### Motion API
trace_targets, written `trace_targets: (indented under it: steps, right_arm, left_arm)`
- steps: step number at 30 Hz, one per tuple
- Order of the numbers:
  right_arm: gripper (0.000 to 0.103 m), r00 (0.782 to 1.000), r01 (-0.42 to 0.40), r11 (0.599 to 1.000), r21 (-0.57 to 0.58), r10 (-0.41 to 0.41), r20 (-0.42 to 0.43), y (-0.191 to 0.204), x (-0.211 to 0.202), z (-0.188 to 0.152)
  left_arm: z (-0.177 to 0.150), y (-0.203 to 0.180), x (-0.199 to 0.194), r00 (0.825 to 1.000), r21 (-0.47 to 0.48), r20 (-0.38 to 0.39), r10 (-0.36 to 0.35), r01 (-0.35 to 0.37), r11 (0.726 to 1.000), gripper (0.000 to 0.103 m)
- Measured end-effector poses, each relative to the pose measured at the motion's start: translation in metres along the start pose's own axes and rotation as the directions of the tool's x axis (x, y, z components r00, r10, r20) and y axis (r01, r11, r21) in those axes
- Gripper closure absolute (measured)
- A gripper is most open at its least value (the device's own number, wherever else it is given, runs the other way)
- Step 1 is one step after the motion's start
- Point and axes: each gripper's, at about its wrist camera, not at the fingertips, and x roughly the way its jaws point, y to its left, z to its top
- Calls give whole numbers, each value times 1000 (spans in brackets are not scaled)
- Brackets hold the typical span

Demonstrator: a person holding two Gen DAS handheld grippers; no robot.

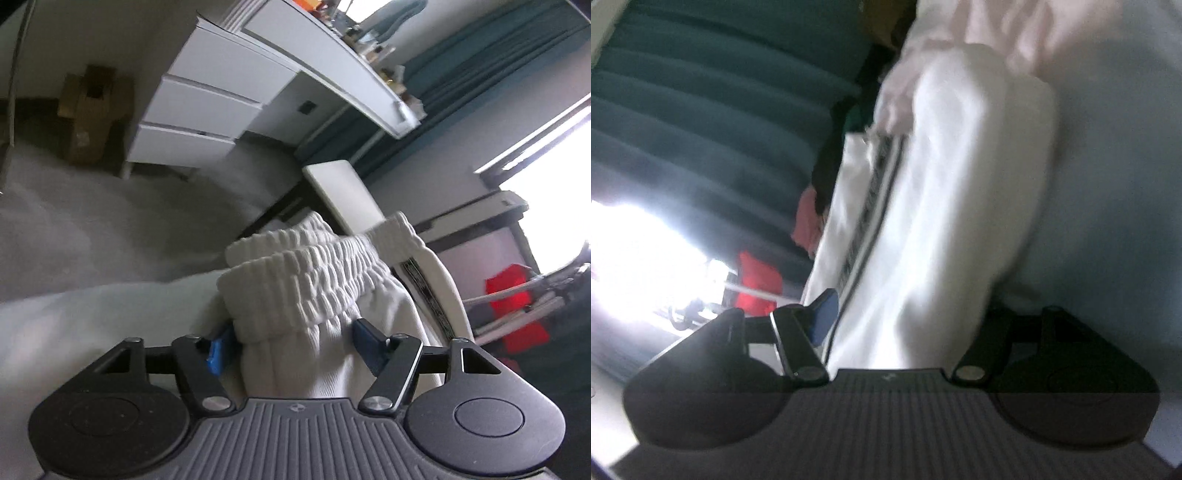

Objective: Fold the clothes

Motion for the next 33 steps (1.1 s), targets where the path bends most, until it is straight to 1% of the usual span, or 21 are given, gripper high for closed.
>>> trace_targets:
  steps: [1,2,3,4,6,8,9,11,15,20,22,26,28,29,31,33]
  right_arm:
    - [40,1000,-7,1000,-4,7,10,1,7,1]
    - [46,1000,0,1000,-1,0,20,1,11,1]
    - [65,1000,7,1000,3,-7,30,1,15,1]
    - [87,999,19,1000,12,-19,35,0,18,2]
    - [88,998,52,998,35,-53,30,-1,20,4]
    - [89,998,59,998,2,-59,28,9,14,5]
    - [90,999,45,999,-3,-45,23,13,9,6]
    - [90,1000,20,1000,-14,-20,13,20,-2,8]
    - [90,1000,8,1000,-30,-8,-13,27,-37,11]
    - [90,999,39,999,2,-39,-35,23,-90,6]
    - [90,998,54,998,25,-53,-42,15,-111,7]
    - [90,993,90,994,67,-85,-83,-12,-148,21]
    - [90,992,97,990,103,-88,-91,-27,-162,24]
    - [90,991,103,988,111,-93,-99,-33,-165,25]
    - [90,986,124,984,126,-108,-128,-50,-157,30]
    - [88,982,139,974,181,-112,-151,-63,-157,29]
  left_arm:
    - [2,-3,-1,1000,1,2,10,-10,1000,40]
    - [3,-6,-1,1000,3,3,20,-20,1000,49]
    - [5,-8,-2,1000,5,5,30,-30,1000,60]
    - [6,-12,-4,999,16,8,40,-41,999,65]
    - [11,-17,-13,1000,20,17,21,-22,1000,79]
    - [16,-22,-23,1000,24,26,-11,11,1000,82]
    - [18,-24,-28,999,27,30,-28,27,999,84]
    - [26,-20,-40,999,15,17,-45,44,999,85]
    - [34,-11,-69,999,41,3,-53,53,998,86]
    - [36,9,-125,997,54,-28,-71,73,996,86]
    - [37,18,-151,996,68,-42,-73,76,995,86]
    - [39,41,-202,995,89,-74,-69,76,993,86]
    - [36,53,-221,995,97,-89,-52,61,993,86]
    - [32,60,-226,995,106,-89,-44,53,993,86]
    - [24,74,-236,996,123,-88,-27,37,992,85]
    - [14,86,-236,996,159,-91,-7,22,987,83]
